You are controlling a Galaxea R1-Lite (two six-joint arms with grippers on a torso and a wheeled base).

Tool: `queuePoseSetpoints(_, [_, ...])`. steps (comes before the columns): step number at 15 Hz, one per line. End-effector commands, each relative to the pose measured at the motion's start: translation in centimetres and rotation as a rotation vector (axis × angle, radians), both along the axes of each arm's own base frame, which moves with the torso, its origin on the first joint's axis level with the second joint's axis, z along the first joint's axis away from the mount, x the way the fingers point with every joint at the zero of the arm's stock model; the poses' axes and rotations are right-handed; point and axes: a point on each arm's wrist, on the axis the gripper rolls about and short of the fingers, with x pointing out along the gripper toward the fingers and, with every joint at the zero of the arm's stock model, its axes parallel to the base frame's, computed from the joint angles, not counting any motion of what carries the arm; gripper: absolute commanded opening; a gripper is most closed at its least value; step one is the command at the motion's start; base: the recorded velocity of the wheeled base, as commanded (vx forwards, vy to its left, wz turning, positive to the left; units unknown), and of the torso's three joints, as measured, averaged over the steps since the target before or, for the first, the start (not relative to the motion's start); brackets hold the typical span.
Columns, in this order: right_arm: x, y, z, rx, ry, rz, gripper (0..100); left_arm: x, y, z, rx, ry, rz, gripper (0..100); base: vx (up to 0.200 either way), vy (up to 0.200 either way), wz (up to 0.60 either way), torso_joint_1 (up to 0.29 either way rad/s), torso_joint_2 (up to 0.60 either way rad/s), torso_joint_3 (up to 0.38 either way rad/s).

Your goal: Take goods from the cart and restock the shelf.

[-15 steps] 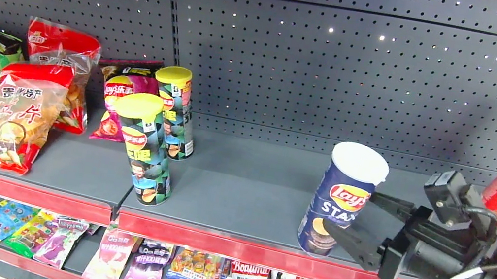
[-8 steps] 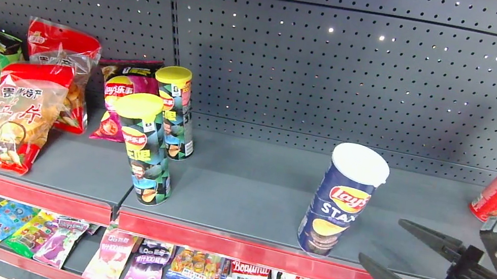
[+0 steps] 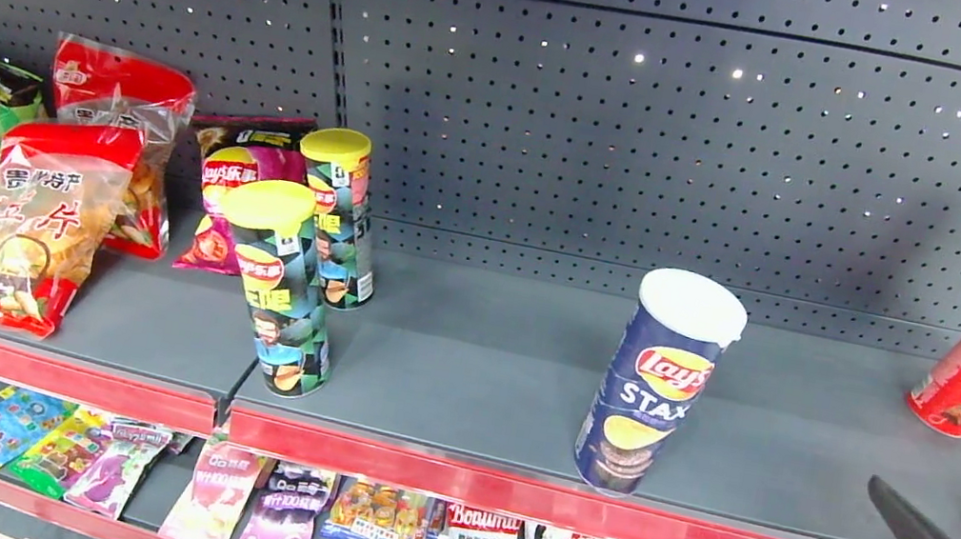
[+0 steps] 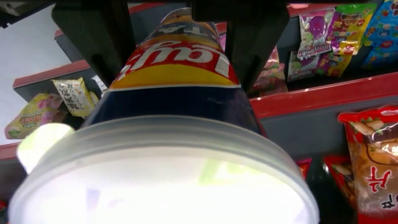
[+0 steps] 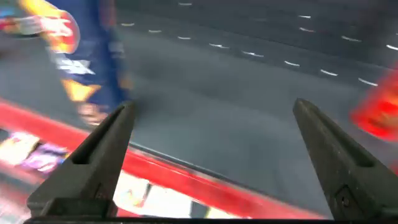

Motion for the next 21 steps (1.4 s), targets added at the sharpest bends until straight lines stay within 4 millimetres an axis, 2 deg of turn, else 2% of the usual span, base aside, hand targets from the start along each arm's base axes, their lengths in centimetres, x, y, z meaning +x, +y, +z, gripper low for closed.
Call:
queuePoseSetpoints(1, [-6.6,-2.3,3.1,0.014,-0.082,-0.175,100,0.5,-0.1,0.6,0.003,0.019,-0.003,0,0.000,0.000,0.00,0.000,0.00,0.000])
queuePoseSetpoints(2, [-9.1,-2.6,3.2,0.006,-0.040,-0.191,100,0.6,-0.1,0.9,0.004,0.022,-0.002,0,0.000,0.000,0.00,0.000,0.00,0.000])
queuePoseSetpoints(4, [-13.0,-3.0,1.3,-0.006,0.025,-0.202,100,0.8,-0.2,1.0,0.006,0.034,-0.002,0,0.000,0.000,0.00,0.000,0.00,0.000])
queuePoseSetpoints(6, [-14.3,-3.0,-0.1,-0.005,0.027,-0.268,100,1.0,-0.2,1.0,0.007,0.038,-0.002,0,0.000,0.000,0.00,0.000,0.00,0.000])
queuePoseSetpoints(9, [-13.4,-2.2,-0.2,-0.009,0.116,-0.501,100,0.9,-0.2,1.0,0.005,0.033,0.005,0,0.000,0.000,0.00,0.000,0.00,0.000])
queuePoseSetpoints(10, [-13.2,-2.1,-0.6,-0.006,0.135,-0.527,100,0.9,-0.2,1.0,0.003,0.033,0.005,0,0.000,0.000,0.00,0.000,0.00,0.000])
queuePoseSetpoints(11, [-13.3,-1.9,-2.6,0.008,0.134,-0.444,100,0.9,-0.2,1.1,0.003,0.030,0.005,0,0.000,0.000,0.00,0.000,0.00,0.000])
queuePoseSetpoints(12, [-13.6,-1.8,-3.4,0.010,0.114,-0.386,100,0.9,-0.2,1.1,0.001,0.023,0.005,0,0.000,0.000,0.00,0.000,0.00,0.000])
queuePoseSetpoints(14, [-12.6,-1.8,-4.2,0.020,0.075,-0.290,100,0.9,-0.2,1.3,-0.004,0.012,0.005,0,0.000,0.000,0.00,0.000,0.00,0.000])
queuePoseSetpoints(15, [-11.7,-1.9,-5.8,0.025,0.036,-0.194,100,0.9,-0.2,1.5,-0.007,0.006,0.003,0,0.000,0.000,0.00,0.000,0.00,0.000])
queuePoseSetpoints(17, [-10.9,-2.0,-7.3,0.025,0.011,-0.191,100,1.0,-0.2,1.5,-0.005,0.009,0.002,0,0.000,0.000,0.00,0.000,0.00,0.000])
queuePoseSetpoints(19, [-10.9,-2.0,-7.3,0.031,0.009,-0.184,100,1.0,-0.2,1.5,-0.007,0.008,0.003,0,0.000,0.000,0.00,0.000,0.00,0.000])
queuePoseSetpoints(21, [-10.9,-2.3,-7.9,0.088,0.042,-0.357,100,1.0,-0.2,1.3,-0.004,0.012,0.002,0,0.000,0.000,0.00,0.000,0.00,0.000])
